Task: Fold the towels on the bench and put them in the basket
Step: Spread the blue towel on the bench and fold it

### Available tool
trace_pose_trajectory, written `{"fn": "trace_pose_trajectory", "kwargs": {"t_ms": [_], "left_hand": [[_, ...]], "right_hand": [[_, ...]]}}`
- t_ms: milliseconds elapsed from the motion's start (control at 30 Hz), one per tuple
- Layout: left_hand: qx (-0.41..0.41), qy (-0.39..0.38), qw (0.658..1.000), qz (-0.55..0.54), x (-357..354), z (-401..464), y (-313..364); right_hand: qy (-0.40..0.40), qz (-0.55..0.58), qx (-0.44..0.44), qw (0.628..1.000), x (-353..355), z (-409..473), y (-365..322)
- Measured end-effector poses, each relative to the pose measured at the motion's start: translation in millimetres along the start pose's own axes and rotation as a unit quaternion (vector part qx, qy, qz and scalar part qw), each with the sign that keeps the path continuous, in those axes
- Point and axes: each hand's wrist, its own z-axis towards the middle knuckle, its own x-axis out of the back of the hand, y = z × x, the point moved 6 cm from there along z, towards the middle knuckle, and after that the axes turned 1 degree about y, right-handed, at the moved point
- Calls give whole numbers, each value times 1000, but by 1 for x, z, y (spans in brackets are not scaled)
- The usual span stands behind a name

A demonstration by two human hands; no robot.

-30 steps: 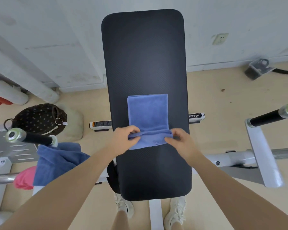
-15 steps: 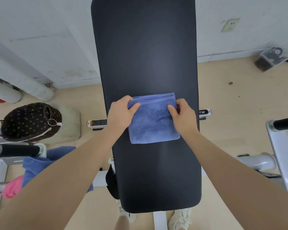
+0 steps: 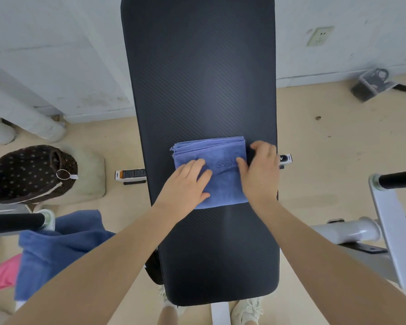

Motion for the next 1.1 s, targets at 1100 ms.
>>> {"fn": "trace_pose_trajectory", "kwargs": {"t_ms": [1100], "left_hand": [[244,-18,875,-418,24,-32,-24]], "right_hand": [[-264,71,76,959,9,-19,20]]}}
